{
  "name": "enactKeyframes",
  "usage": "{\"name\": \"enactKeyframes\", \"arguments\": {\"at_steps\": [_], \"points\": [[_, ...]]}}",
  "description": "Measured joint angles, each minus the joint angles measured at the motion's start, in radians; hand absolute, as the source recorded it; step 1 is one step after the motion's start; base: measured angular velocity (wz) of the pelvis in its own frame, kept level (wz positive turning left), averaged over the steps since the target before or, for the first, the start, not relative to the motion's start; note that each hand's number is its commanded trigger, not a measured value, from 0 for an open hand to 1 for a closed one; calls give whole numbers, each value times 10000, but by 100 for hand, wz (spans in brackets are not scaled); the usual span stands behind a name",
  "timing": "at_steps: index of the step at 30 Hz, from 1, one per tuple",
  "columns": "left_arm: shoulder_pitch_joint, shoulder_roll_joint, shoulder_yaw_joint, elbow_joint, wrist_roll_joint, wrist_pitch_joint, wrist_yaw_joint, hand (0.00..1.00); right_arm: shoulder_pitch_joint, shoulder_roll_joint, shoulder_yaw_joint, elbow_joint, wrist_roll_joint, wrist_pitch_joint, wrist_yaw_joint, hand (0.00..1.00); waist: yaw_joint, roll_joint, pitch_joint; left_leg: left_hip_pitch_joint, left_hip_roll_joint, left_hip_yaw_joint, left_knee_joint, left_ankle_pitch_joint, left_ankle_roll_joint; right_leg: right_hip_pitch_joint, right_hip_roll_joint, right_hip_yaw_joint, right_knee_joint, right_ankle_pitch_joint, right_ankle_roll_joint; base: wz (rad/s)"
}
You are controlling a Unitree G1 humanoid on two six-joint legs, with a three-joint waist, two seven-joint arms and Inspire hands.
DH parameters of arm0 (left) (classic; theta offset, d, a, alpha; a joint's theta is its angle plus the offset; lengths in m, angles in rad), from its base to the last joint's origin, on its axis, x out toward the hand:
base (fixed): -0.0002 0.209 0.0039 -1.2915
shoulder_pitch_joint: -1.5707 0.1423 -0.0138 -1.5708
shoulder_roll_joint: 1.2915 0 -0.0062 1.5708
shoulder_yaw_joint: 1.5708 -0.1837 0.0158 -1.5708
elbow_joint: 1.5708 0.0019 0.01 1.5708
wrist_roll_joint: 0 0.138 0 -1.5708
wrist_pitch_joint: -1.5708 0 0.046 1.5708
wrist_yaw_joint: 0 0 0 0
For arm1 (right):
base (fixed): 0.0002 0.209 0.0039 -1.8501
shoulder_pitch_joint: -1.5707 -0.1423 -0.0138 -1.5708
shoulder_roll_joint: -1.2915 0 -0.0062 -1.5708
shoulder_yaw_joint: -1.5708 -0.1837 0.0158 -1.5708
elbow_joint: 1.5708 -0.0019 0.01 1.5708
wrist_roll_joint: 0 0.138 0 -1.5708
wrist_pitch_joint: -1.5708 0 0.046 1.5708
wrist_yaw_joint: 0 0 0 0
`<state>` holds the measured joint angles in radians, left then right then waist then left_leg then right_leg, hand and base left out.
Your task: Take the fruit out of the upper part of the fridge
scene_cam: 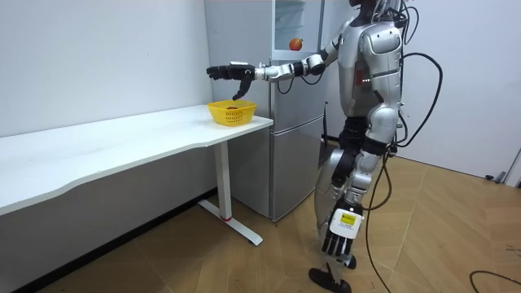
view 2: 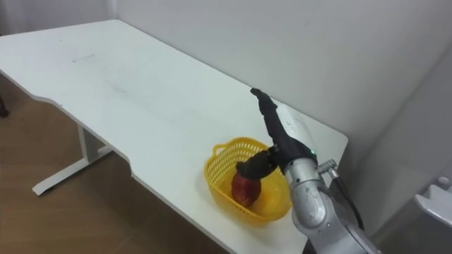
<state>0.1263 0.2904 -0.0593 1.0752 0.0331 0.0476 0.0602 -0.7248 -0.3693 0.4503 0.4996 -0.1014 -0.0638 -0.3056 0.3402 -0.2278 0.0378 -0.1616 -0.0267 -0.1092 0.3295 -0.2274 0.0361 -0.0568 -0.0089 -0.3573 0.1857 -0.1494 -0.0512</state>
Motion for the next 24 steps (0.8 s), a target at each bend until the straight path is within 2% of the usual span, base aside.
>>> {"name": "enactKeyframes", "arguments": {"at_steps": [3,6,8,11,13,15,17,18,21,22,24], "points": [[8,-14,7,33,4,103,127,0,83,0,-25,-421,201,4,-31,0,-82,110,0,149,12,88,-3,-9,16,122,3,93,0,16,15,-9],[58,-51,48,60,-13,169,154,0,628,12,-160,-1460,325,1,-30,0,-145,295,-42,360,49,247,-6,-32,54,207,14,313,0,51,51,-19],[193,-126,51,84,-9,160,154,0,1035,14,-170,-2415,322,-45,-31,0,-213,540,-72,556,87,457,-84,-57,92,321,29,489,-5,92,59,-28],[198,-288,182,274,-11,134,200,0,1516,14,-197,-3429,312,-129,-28,0,-387,778,-181,766,101,607,-238,-60,105,406,27,603,6,105,76,-18],[205,-375,250,269,-14,116,208,0,1682,14,-243,-3946,273,-144,-26,0,-471,857,-222,872,139,760,-307,-60,105,438,54,779,-3,112,65,-19],[234,-456,254,268,-28,84,226,0,1927,19,-445,-4391,206,-297,-16,0,-647,940,-219,970,144,770,-355,-58,103,526,62,822,-4,113,62,-8],[275,-498,199,253,-95,-30,227,0,2167,31,-563,-4993,157,-331,-23,0,-972,1078,-261,1057,164,859,-409,-59,103,558,86,979,0,113,62,-12],[286,-496,174,233,-178,-58,231,0,2223,33,-616,-5202,137,-332,-24,0,-1039,1062,-282,1064,175,907,-418,-59,103,537,100,1059,8,114,62,-20],[332,-498,146,234,-643,-125,271,0,2368,44,-748,-6003,66,-505,-77,0,-1288,1232,-260,1212,221,1221,-562,-56,103,499,130,1323,20,137,41,-31],[352,-509,151,236,-938,-139,312,0,2462,50,-881,-6247,54,-518,-104,0,-1459,1313,-315,1259,237,1300,-588,-56,103,507,138,1344,7,164,45,-17],[404,-546,183,227,-1121,-236,369,0,2925,53,-1326,-6858,37,-540,-120,0,-1663,1426,-318,1376,225,1301,-647,-57,109,602,129,1347,-6,172,55,-4]]}}
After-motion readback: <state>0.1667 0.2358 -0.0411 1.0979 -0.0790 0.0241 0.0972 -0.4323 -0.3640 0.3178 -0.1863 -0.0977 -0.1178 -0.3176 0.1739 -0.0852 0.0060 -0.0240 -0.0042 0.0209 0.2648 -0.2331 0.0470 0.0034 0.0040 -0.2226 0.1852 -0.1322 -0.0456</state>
